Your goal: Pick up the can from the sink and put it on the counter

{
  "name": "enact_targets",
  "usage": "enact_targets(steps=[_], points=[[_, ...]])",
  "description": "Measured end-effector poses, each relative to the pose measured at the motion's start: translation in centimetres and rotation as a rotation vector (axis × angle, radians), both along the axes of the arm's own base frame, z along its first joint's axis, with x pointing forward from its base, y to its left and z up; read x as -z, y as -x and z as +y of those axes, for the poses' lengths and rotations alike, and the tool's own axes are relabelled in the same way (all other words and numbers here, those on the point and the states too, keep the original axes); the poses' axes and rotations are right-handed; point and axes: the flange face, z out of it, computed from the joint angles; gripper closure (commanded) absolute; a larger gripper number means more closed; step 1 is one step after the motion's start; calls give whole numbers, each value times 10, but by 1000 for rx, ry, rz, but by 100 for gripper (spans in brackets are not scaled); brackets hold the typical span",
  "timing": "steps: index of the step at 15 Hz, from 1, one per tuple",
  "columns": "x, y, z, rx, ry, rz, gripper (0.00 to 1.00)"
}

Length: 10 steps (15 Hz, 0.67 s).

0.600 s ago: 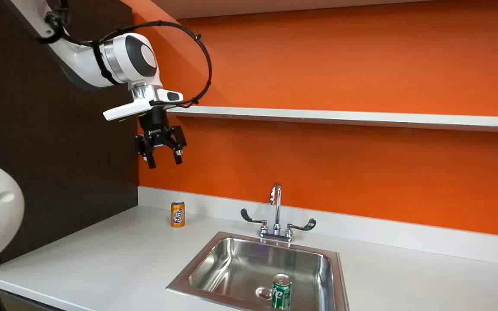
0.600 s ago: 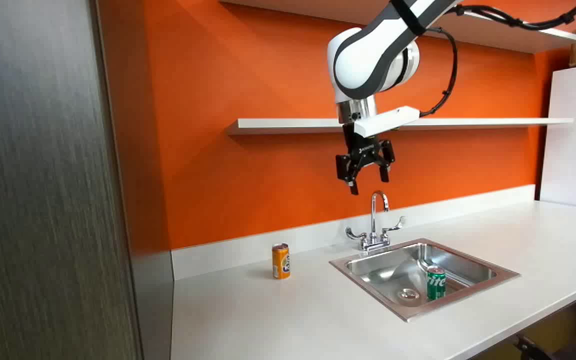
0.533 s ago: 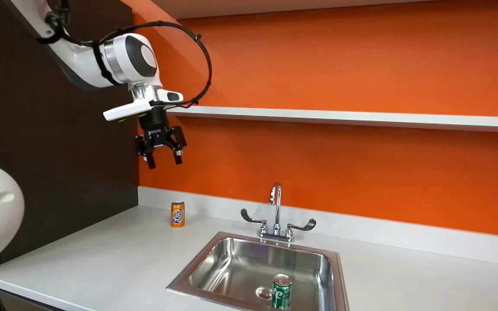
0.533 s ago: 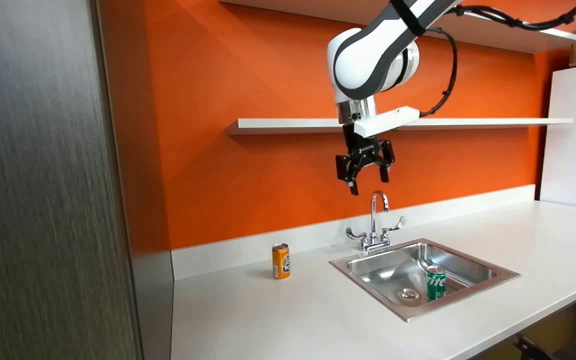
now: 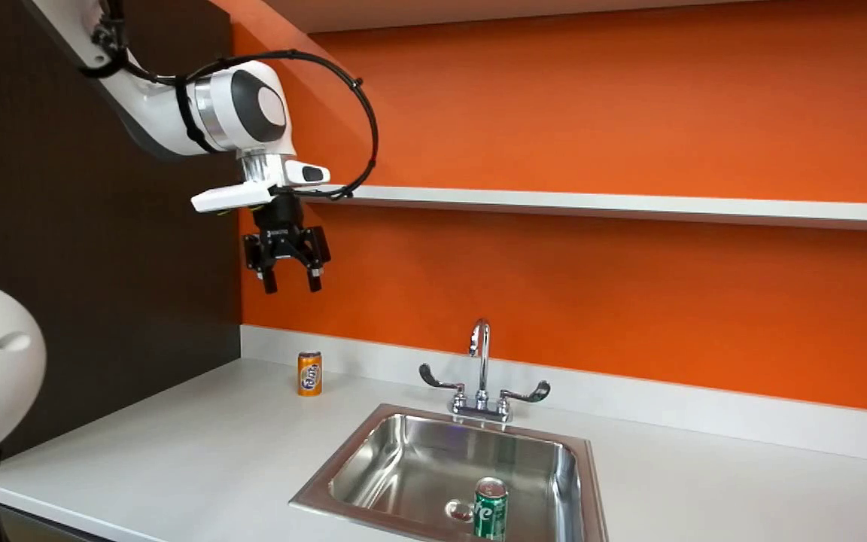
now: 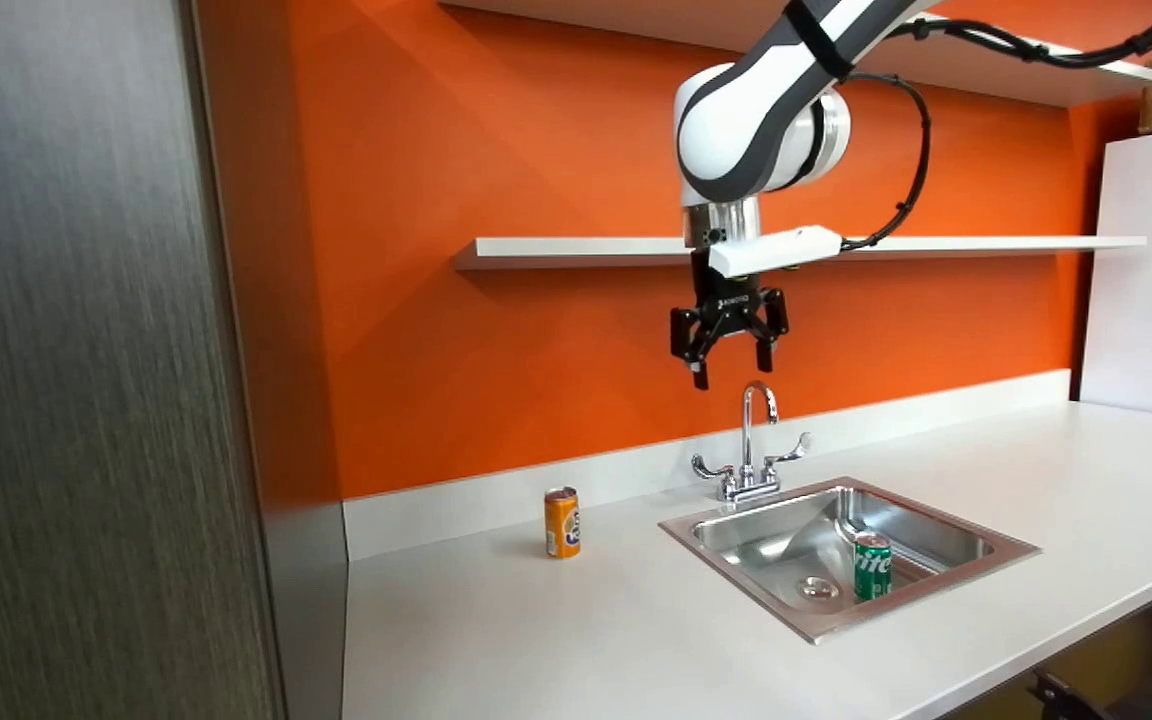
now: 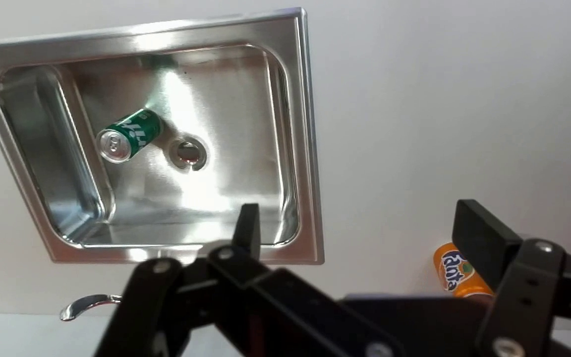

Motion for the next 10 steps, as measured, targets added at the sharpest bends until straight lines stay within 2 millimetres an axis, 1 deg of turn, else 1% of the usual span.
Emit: enact_targets(steps=[5,10], points=[[10,-9,-31,67,-36,-20,0],[21,-15,-73,152,-55,-24,0]])
